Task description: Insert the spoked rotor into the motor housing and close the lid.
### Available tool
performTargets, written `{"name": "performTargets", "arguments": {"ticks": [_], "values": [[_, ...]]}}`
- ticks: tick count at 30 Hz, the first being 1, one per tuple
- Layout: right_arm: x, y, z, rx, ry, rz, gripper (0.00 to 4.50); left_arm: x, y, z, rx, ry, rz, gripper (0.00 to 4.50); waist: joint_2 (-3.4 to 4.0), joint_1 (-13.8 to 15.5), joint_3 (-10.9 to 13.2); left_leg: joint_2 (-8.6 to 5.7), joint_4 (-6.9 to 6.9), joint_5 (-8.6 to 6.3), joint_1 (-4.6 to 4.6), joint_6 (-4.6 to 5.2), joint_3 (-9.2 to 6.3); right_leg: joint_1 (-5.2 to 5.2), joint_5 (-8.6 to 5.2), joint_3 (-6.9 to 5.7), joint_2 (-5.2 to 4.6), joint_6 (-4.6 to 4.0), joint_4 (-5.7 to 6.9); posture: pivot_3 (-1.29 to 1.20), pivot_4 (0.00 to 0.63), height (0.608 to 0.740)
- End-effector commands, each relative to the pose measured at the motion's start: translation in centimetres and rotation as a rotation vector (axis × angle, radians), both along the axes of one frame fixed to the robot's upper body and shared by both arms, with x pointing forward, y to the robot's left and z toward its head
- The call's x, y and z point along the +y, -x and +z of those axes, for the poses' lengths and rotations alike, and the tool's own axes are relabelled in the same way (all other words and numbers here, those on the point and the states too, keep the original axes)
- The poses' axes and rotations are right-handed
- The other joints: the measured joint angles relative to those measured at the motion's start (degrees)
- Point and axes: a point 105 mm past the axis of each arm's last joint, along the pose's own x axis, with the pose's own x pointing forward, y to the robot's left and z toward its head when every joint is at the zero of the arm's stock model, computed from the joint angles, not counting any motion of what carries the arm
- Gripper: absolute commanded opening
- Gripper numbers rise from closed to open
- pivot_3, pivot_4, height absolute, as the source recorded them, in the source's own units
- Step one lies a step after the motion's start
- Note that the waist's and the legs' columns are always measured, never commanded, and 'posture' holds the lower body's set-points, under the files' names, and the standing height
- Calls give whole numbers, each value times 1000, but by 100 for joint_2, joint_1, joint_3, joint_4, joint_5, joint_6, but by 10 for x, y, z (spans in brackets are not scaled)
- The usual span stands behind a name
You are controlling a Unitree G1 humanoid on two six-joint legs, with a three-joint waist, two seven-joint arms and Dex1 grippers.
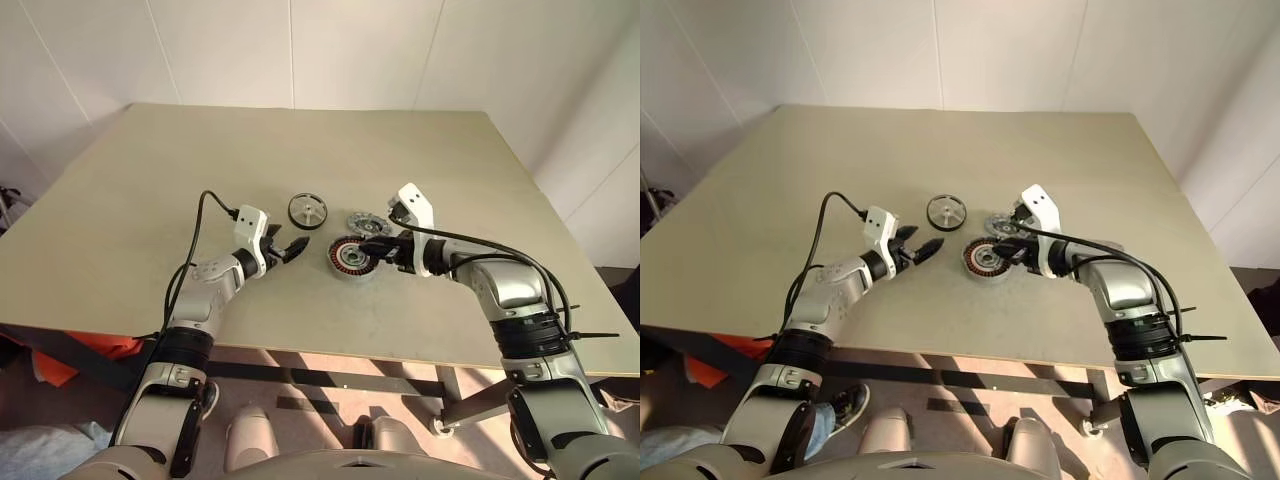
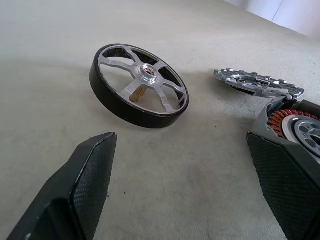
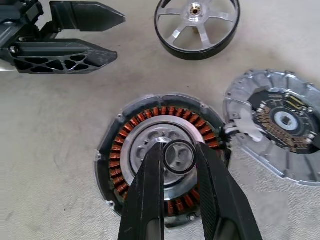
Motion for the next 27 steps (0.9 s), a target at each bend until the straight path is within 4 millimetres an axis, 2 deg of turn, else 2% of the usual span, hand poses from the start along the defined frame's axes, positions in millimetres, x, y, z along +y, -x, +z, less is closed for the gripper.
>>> {"name": "performTargets", "arguments": {"ticks": [1,8,15,27], "values": [[14,5,7,-27,-22,48,619,1,-3,14,-53,1,0,4410,0,0,0,0,-1,0,0,0,0,0,0,0,0,0,-1,0,0,740],[13,4,-3,-7,-6,33,619,0,-2,13,-50,2,1,4410,0,3,0,-1,-1,1,1,-2,0,2,0,0,-1,1,-2,0,0,740],[8,-2,6,-44,9,25,619,0,-2,12,-49,3,3,4410,0,3,0,-1,-1,1,0,-2,0,2,0,0,-1,1,-2,0,0,740],[10,-4,1,-36,18,31,619,1,-2,12,-48,4,7,4410,0,1,0,0,-1,2,0,-3,0,2,0,0,0,0,-2,0,0,740]]}}
